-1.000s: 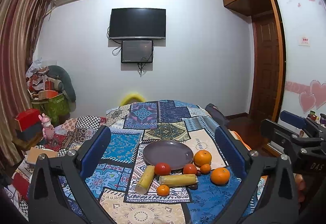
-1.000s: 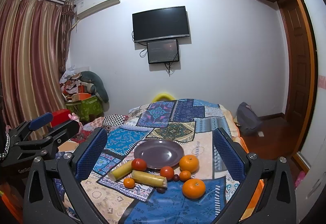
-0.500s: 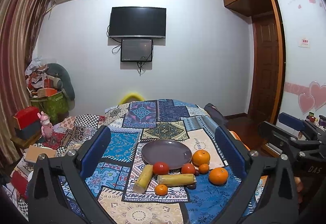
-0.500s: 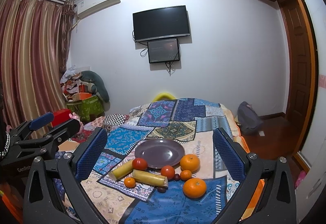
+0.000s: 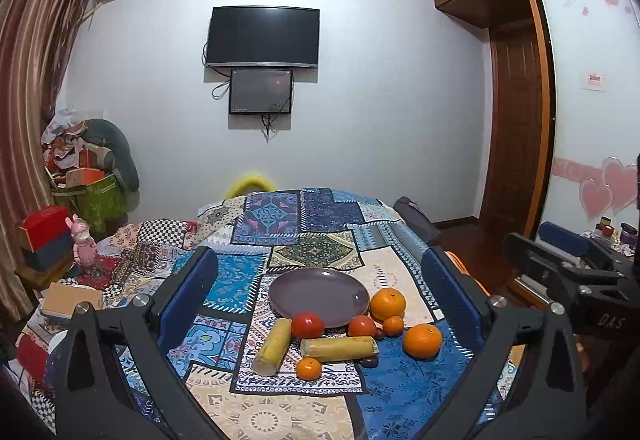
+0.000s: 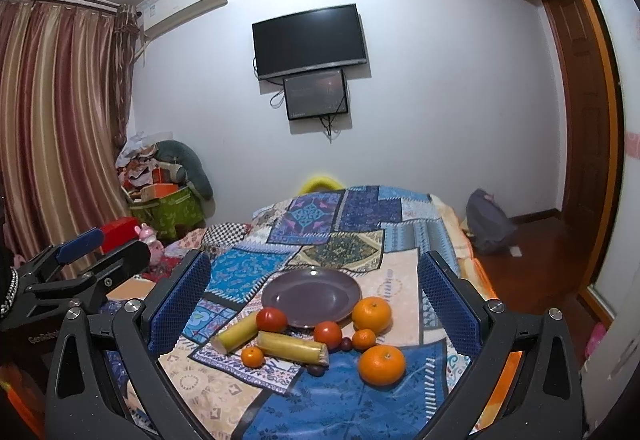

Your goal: Organize fruits

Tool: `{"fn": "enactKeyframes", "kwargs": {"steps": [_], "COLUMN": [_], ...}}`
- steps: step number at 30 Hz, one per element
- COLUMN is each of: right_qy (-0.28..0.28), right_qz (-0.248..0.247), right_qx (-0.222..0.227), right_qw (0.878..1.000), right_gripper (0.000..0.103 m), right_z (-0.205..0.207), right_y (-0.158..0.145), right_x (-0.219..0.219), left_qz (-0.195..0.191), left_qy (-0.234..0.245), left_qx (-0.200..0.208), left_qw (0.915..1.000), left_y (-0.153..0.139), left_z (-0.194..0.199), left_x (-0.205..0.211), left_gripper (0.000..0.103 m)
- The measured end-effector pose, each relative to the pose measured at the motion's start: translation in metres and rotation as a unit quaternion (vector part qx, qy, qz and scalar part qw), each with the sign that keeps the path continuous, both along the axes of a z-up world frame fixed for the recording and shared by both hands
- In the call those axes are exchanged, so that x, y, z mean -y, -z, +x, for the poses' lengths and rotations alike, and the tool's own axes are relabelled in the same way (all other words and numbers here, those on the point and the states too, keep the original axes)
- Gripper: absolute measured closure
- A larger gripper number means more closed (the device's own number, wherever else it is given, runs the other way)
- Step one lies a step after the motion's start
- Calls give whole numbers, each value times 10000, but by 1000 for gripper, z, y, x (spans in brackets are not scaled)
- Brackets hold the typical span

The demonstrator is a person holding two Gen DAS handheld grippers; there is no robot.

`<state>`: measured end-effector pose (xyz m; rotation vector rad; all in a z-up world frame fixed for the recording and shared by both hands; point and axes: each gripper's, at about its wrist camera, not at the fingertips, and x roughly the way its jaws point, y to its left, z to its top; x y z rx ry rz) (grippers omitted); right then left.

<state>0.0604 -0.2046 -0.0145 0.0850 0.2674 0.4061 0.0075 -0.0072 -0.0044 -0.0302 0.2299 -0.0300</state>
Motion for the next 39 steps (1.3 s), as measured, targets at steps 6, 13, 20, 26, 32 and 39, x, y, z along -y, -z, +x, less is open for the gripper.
{"fn": "enactKeyframes", "kwargs": {"steps": [6,13,20,26,32,39], "right_qy": [-182,-204,-197,-346,-429,-471], "right_qz": [1,-165,-295,-435,-487,-687], "right_qx": [-479,-1293,-2063,-2618,-3014,-3214], "right_qw": [9987,9913,9779,9635,9513,9433], "right_gripper": [16,31,37,37,37,35], "right_z": [20,55,84,107,128,144], "right_y": [15,44,78,108,134,150], "right_x": [10,21,34,35,30,22], "left_qz": [95,-14,-17,76,161,215], "left_qy": [169,495,728,739,858,965], "left_qx": [-294,-853,-1392,-1951,-2418,-2918], "left_qw": [9994,9951,9876,9780,9664,9514], "left_y": [9,24,44,71,101,131], "left_z": [16,46,83,113,134,160], "left_x": [9,16,29,41,50,59], "left_gripper": [17,30,32,32,31,31]}}
